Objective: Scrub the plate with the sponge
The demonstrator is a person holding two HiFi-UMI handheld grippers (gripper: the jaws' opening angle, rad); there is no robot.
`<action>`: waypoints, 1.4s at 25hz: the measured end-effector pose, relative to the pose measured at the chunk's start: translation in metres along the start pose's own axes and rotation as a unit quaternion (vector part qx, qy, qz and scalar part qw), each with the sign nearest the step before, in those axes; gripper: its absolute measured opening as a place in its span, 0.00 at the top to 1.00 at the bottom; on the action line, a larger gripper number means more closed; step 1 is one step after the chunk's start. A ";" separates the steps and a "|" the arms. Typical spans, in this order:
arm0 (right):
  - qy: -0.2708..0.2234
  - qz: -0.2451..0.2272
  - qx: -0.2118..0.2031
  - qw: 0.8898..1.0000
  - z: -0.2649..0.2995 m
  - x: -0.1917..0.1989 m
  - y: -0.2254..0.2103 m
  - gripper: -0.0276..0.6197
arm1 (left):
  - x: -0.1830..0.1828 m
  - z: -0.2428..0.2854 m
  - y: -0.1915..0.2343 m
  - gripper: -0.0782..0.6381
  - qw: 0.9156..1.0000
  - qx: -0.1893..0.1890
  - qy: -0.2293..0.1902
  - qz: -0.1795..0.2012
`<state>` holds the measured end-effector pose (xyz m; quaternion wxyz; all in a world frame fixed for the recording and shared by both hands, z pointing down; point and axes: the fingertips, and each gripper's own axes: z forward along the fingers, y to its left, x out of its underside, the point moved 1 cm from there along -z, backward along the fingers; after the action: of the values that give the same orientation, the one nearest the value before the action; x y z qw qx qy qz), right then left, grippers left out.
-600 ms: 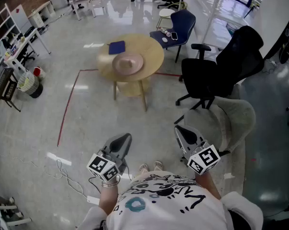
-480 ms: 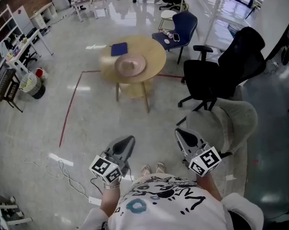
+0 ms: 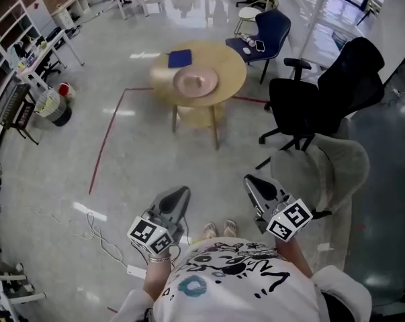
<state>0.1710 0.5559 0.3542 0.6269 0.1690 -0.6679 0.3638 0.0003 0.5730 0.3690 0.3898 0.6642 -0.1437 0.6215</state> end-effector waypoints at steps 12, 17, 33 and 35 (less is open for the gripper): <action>0.027 -0.005 0.026 0.999 0.020 0.018 0.007 0.91 | 0.009 -0.028 0.032 0.87 1.000 -0.016 0.000 0.004; 0.044 -0.010 0.022 0.999 0.034 0.025 0.006 0.91 | 0.015 -0.033 0.052 0.87 0.999 -0.030 0.005 -0.015; 0.022 -0.027 -0.004 0.999 0.164 -0.027 -0.128 0.91 | -0.045 0.101 0.161 0.87 0.999 -0.051 -0.006 -0.005; 0.023 -0.025 -0.009 0.999 0.179 -0.034 -0.147 0.91 | -0.058 0.124 0.174 0.87 0.999 -0.053 -0.014 -0.004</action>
<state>0.1491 0.3233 0.3709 0.6525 0.1720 -0.6521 0.3457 -0.0399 0.3557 0.3828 0.4244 0.6518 -0.1792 0.6025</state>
